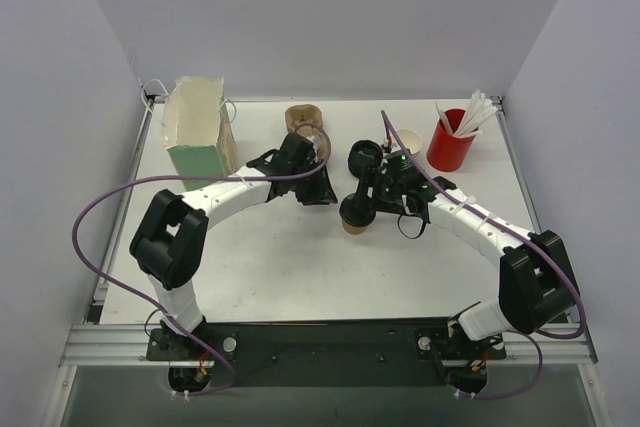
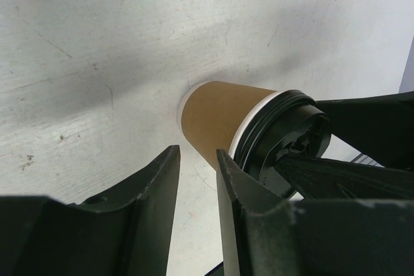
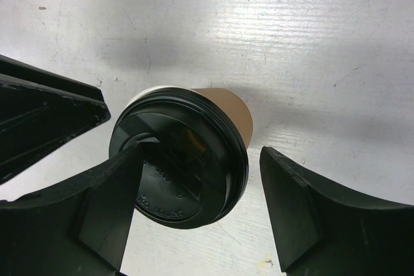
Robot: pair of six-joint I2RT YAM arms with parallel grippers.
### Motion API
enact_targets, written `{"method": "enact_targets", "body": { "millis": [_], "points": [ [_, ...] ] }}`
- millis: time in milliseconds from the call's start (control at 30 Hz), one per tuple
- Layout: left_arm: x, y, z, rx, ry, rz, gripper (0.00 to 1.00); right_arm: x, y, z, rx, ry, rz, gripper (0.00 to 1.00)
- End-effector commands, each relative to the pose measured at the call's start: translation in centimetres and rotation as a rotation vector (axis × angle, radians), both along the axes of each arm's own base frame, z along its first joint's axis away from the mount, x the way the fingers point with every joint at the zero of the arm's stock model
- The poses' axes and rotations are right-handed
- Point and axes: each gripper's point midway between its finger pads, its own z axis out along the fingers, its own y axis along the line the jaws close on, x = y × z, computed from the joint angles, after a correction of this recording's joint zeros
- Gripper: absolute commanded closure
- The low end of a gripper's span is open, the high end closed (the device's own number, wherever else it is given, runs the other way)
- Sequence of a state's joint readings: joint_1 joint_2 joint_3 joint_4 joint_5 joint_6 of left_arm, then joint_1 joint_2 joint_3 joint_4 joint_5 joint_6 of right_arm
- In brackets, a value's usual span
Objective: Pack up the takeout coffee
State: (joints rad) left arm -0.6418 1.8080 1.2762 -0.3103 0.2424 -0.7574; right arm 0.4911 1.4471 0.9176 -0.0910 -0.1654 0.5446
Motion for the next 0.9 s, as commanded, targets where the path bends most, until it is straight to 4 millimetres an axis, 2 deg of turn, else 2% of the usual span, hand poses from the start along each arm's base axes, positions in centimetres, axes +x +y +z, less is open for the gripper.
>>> {"method": "enact_targets", "body": {
  "millis": [0,133,333,700,867],
  "points": [
    [1.7,0.7,4.9,-0.049,-0.109,0.009,0.59,-0.1,-0.7,1.0,-0.018,-0.020,-0.009,0.33],
    [2.0,1.0,5.8,-0.060,-0.128,0.002,0.55,0.0,-0.7,1.1,-0.017,-0.019,-0.009,0.33],
    [1.4,0.1,6.8,-0.100,-0.135,-0.075,0.50,0.3,-0.6,1.5,-0.018,-0.021,-0.009,0.33],
    [-0.2,-0.9,6.6,-0.121,-0.108,-0.191,0.48,0.4,-0.6,2.0,-0.013,-0.027,-0.019,0.34],
    [-0.2,-0.9,5.7,-0.092,-0.095,-0.205,0.48,0.4,-0.7,2.1,-0.017,-0.029,-0.023,0.34]
  ]
}}
